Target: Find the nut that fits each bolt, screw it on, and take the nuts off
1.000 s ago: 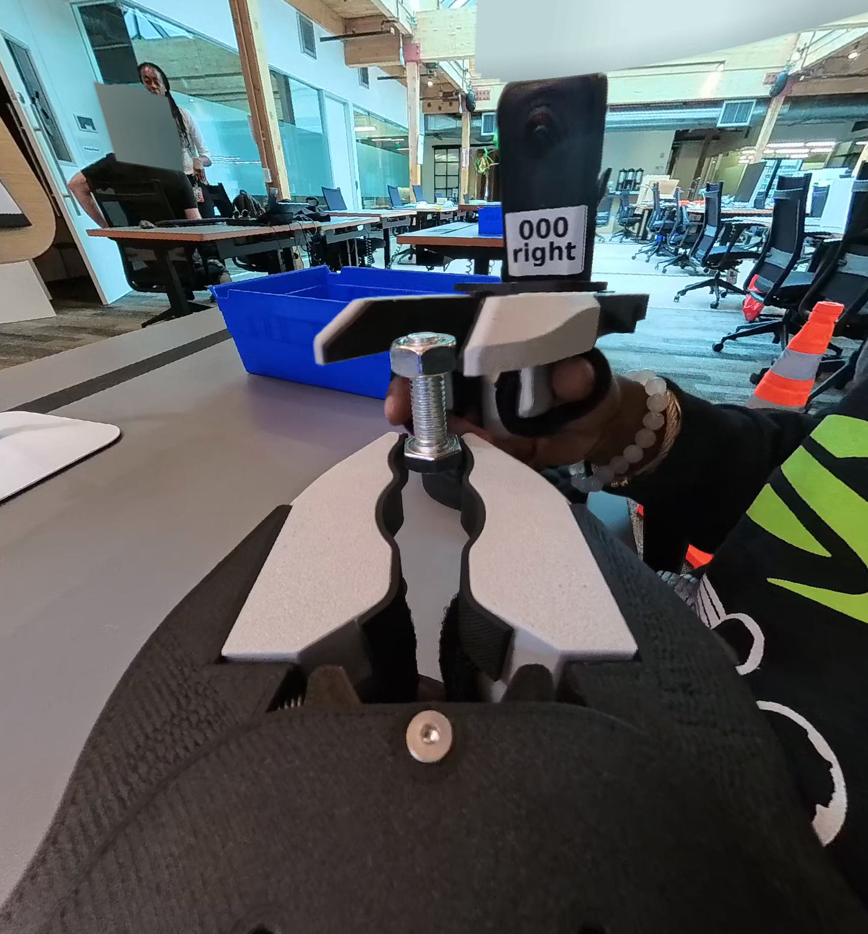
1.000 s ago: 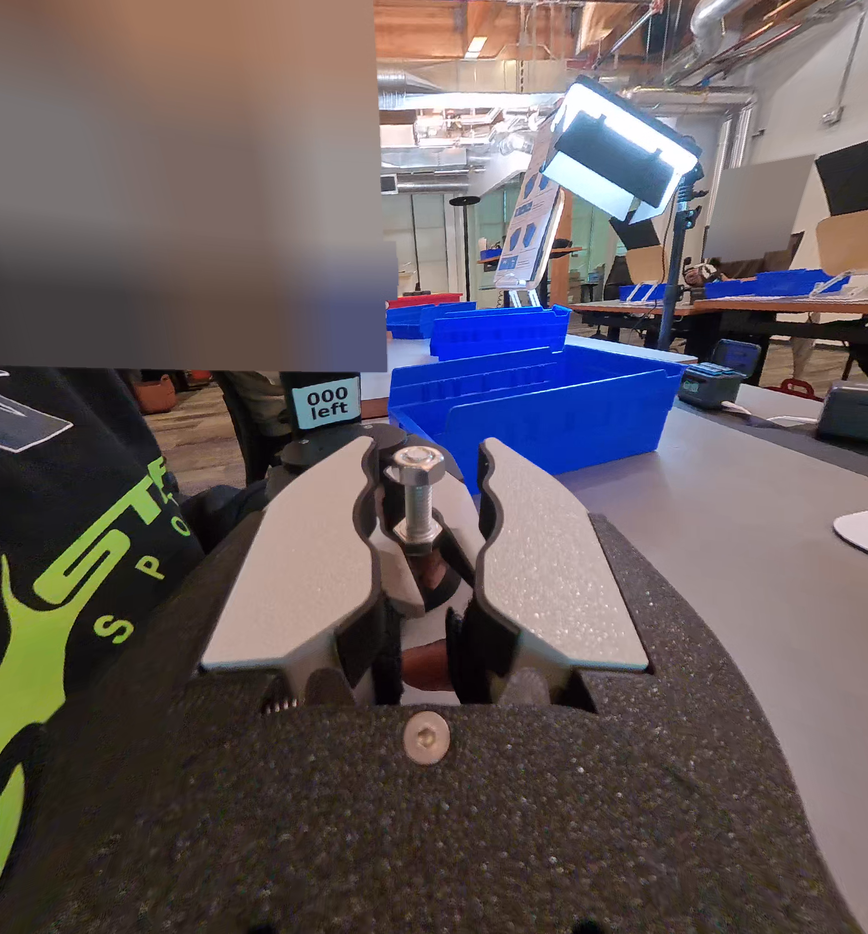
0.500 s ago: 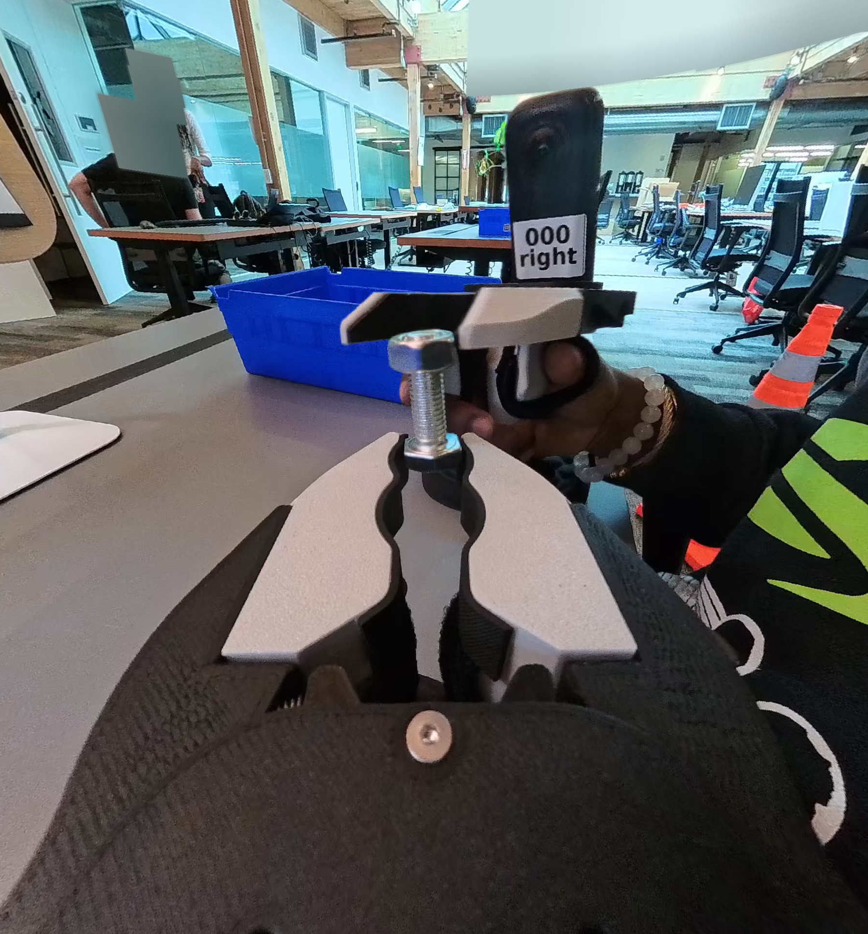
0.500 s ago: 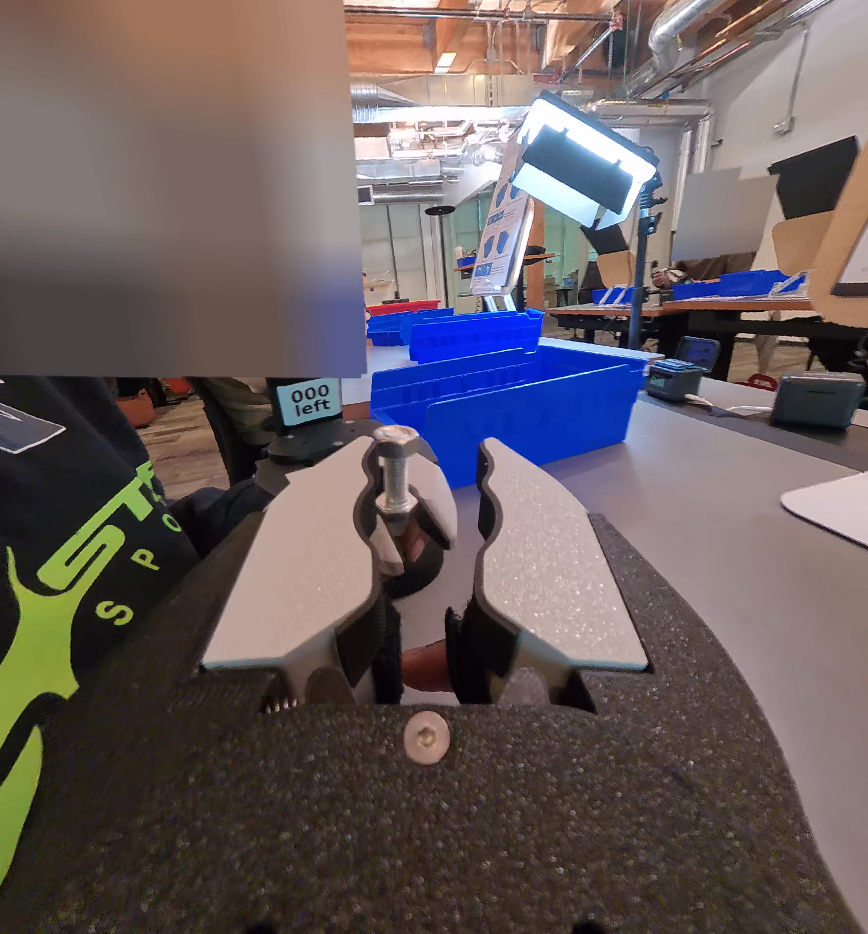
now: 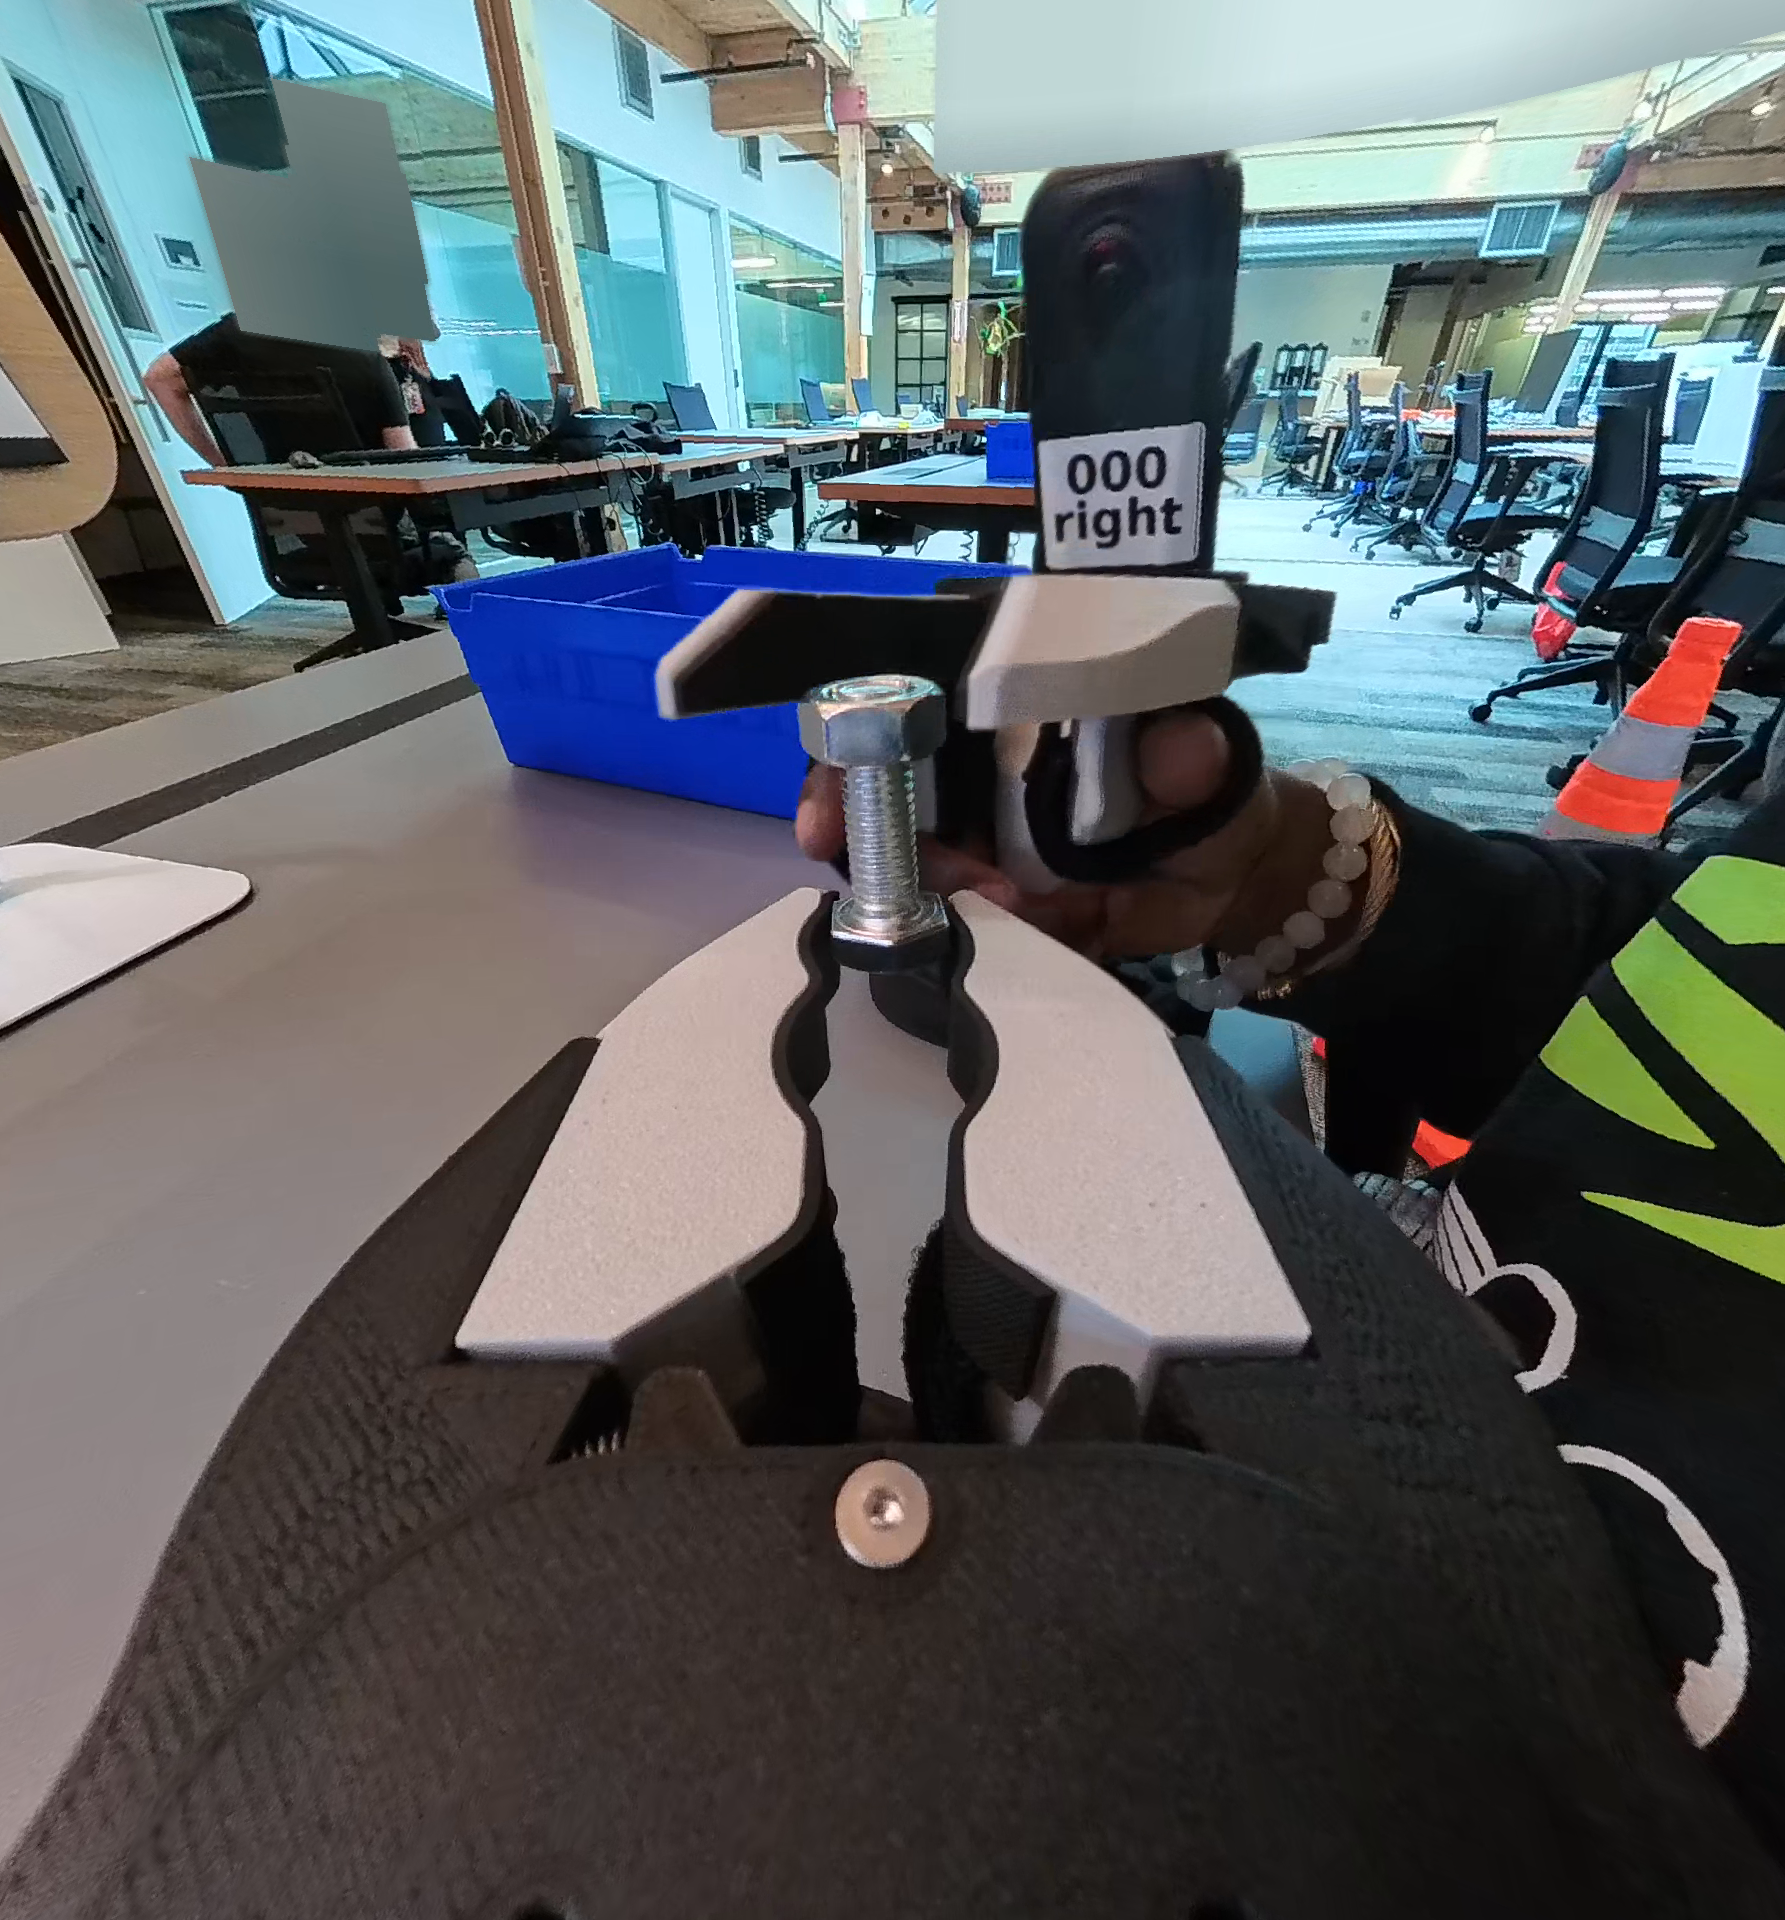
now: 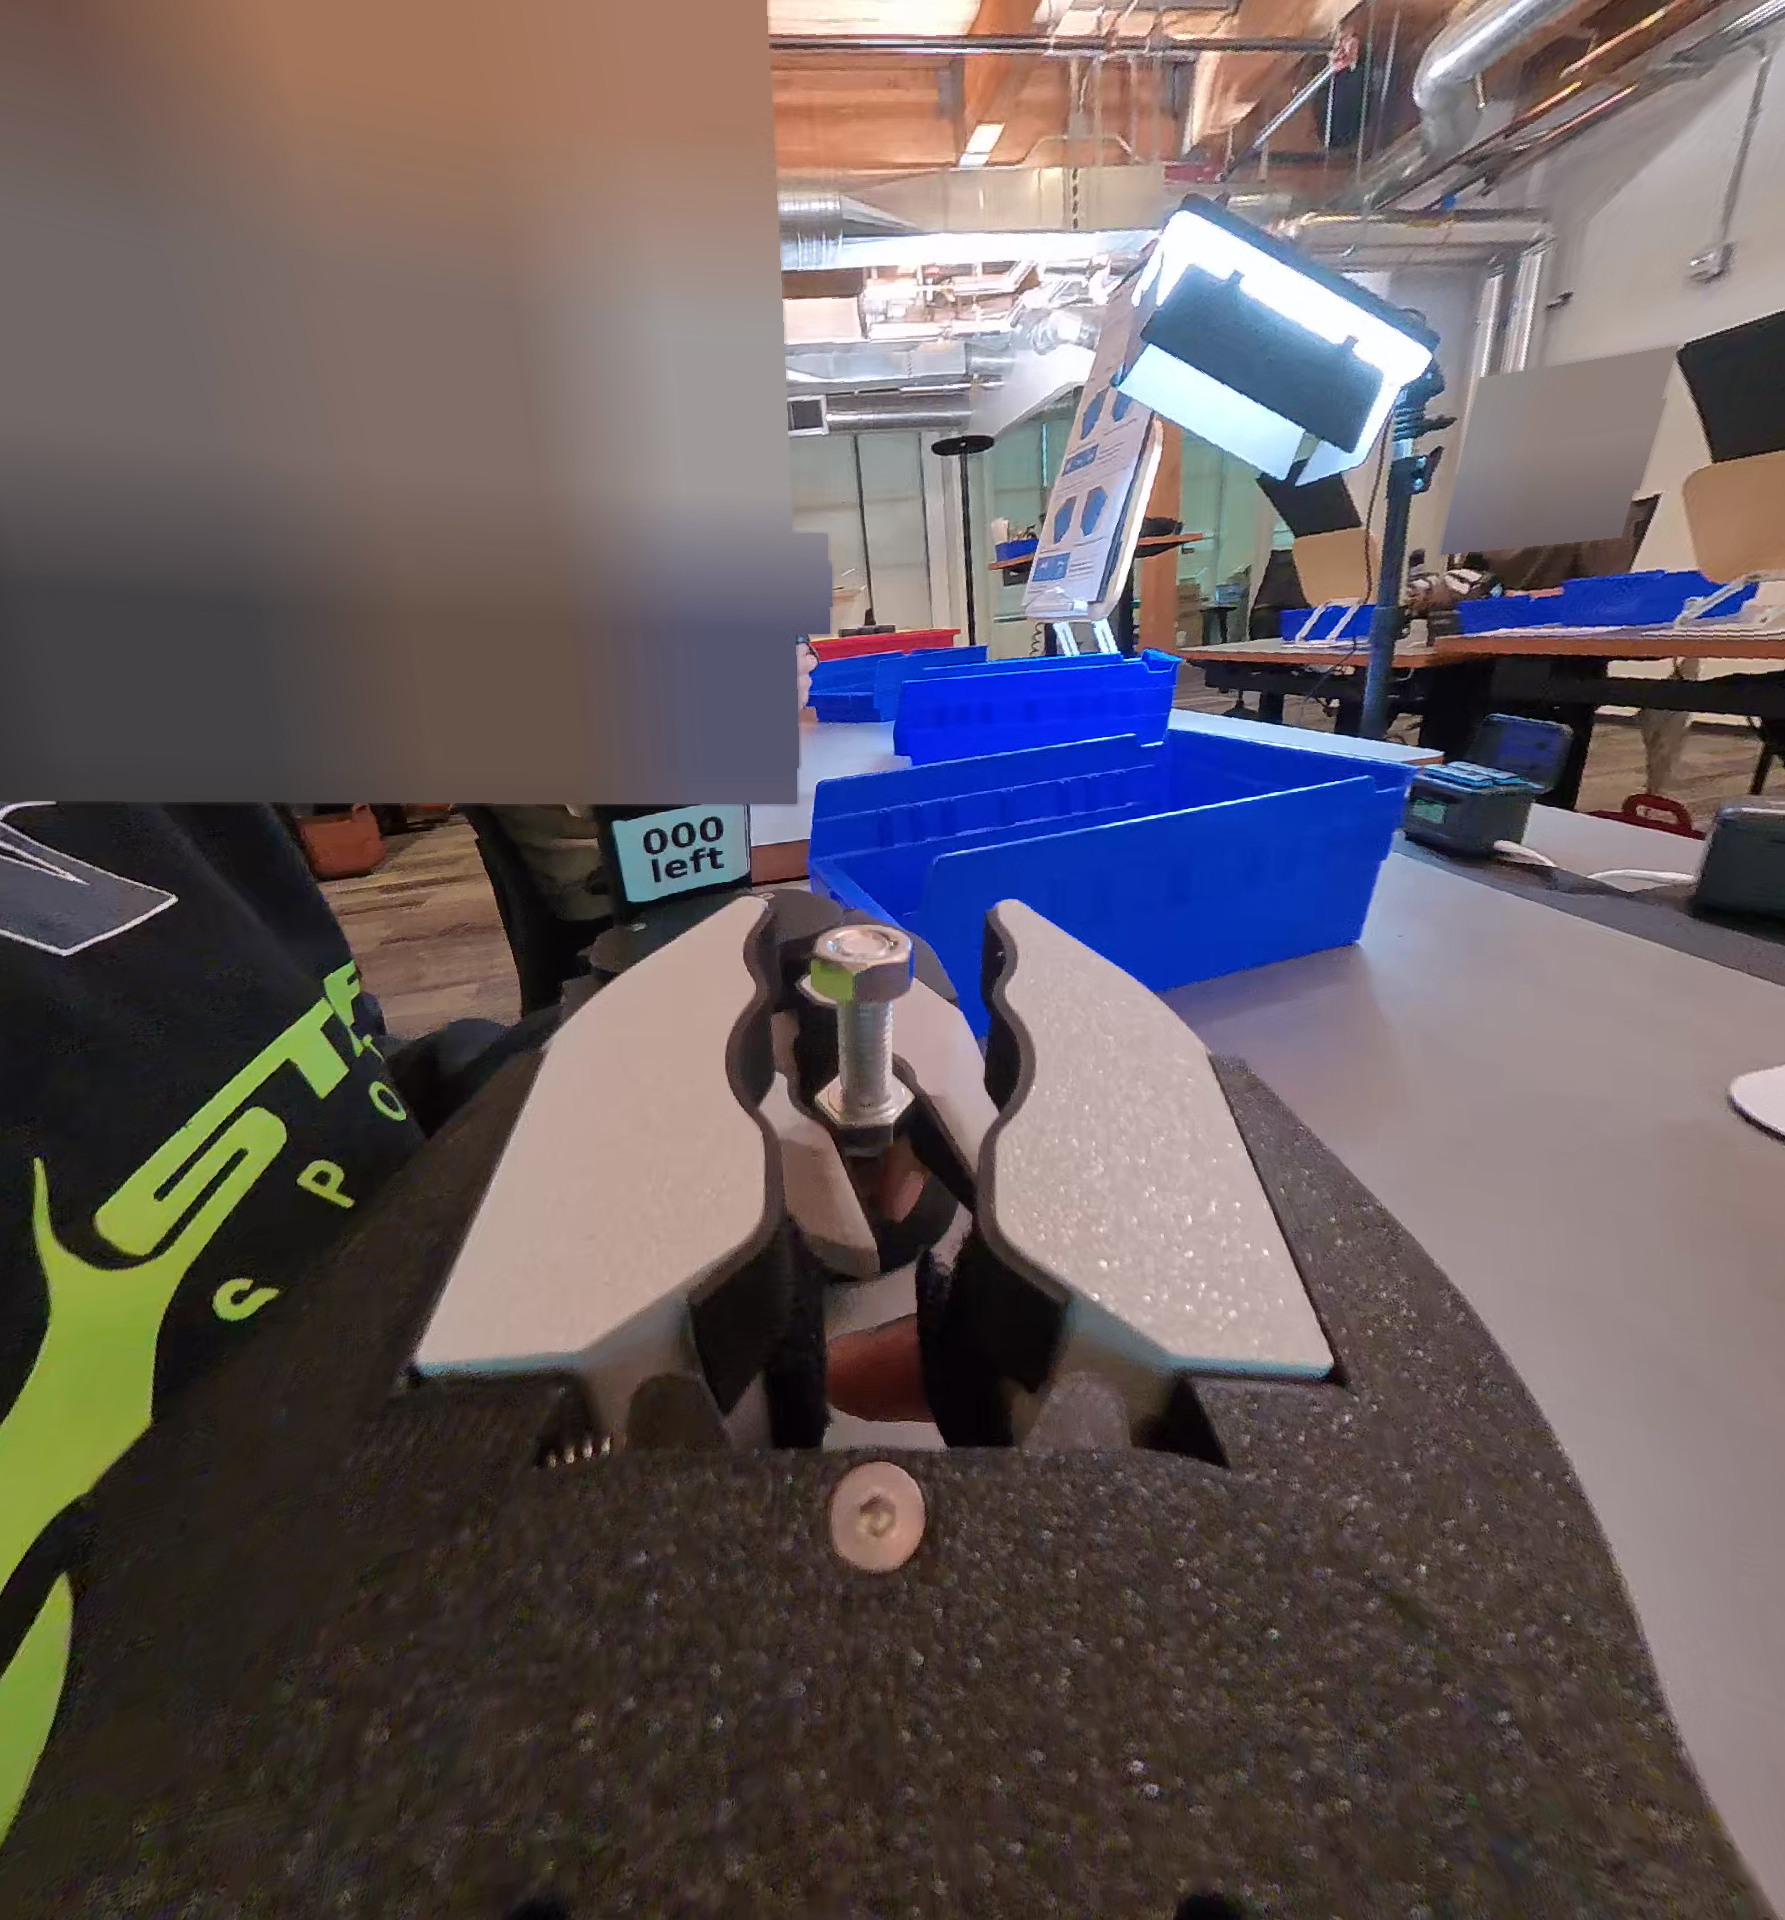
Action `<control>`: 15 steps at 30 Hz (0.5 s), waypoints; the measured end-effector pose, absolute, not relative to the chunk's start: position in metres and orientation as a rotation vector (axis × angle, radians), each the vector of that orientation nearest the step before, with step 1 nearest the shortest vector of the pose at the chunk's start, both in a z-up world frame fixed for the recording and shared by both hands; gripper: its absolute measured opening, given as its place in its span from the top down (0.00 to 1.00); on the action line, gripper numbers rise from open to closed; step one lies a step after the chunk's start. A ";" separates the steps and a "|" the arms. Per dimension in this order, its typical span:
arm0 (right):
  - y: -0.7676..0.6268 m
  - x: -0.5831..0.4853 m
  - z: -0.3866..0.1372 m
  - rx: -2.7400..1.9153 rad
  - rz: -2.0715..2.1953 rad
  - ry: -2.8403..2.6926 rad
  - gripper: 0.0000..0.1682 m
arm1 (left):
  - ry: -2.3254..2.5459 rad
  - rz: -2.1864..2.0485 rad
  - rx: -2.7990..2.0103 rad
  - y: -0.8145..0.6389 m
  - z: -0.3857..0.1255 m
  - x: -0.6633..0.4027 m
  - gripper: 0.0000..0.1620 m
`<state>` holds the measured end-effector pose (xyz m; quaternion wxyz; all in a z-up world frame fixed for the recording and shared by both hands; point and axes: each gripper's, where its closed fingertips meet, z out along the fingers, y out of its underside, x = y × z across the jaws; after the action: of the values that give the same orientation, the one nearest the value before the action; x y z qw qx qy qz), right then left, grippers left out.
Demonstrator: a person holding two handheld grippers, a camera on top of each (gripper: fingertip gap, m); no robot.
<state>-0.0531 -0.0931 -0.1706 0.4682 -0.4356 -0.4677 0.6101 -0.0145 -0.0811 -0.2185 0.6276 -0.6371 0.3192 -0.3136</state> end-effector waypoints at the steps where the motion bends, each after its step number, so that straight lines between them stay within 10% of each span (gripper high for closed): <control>1: -0.094 -0.057 -0.171 -1.072 1.500 -1.150 0.78 | 0.732 -0.719 -1.460 -0.081 -0.219 -0.014 0.89; 15: -0.072 -0.030 -0.175 -1.115 1.435 -1.083 0.79 | 0.729 -0.725 -1.451 -0.082 -0.217 -0.015 0.89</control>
<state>-0.0296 -0.0721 -0.1750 0.4907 -0.4594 -0.4461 0.5909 -0.0147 -0.0819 -0.2172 0.6301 -0.6336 0.3184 -0.3164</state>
